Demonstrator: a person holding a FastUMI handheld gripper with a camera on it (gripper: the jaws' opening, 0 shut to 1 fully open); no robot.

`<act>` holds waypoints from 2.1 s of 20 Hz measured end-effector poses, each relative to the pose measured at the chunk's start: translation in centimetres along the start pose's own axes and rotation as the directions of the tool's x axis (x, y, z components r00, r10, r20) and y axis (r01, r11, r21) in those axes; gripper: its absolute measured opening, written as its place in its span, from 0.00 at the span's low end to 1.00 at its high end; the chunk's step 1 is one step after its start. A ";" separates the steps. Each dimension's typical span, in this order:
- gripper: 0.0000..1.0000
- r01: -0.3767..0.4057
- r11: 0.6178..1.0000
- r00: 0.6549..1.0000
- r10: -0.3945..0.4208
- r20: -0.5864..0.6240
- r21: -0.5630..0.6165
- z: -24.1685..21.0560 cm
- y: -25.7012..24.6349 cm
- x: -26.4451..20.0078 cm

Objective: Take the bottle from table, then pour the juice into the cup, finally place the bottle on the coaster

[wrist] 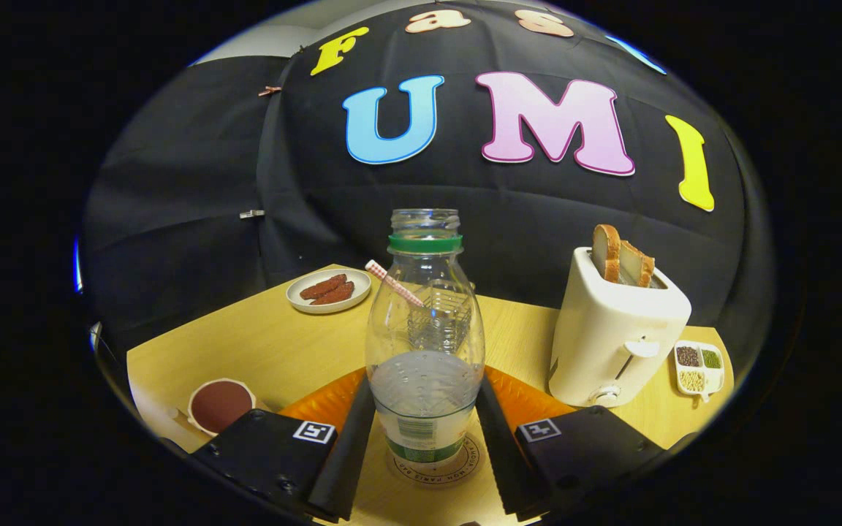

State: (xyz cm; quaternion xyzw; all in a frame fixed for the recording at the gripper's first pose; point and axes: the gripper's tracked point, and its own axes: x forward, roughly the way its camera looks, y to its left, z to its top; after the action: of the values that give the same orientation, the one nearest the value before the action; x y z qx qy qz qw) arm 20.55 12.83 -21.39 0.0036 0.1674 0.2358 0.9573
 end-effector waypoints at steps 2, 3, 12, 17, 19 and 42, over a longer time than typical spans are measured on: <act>0.76 0.022 1.000 1.000 -0.022 0.016 0.008 -0.3 -0.6 -0.2; 0.77 0.019 1.000 1.000 -0.020 0.020 0.016 -0.4 -0.4 -0.1; 0.80 0.017 1.000 1.000 -0.017 -0.007 0.000 -0.8 -0.6 -0.5; 0.97 0.036 0.999 0.999 -0.036 -0.009 -0.002 -0.2 -1.2 -1.6; 0.97 0.039 0.999 0.999 -0.039 -0.002 -0.008 0.3 -1.3 -2.4; 0.97 0.330 0.944 0.914 -0.316 0.253 -0.010 20.3 -4.7 -25.6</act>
State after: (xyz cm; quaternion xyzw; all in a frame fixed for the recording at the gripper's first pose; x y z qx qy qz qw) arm 7.89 -1.43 5.51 -0.0198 0.0384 0.0765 0.9961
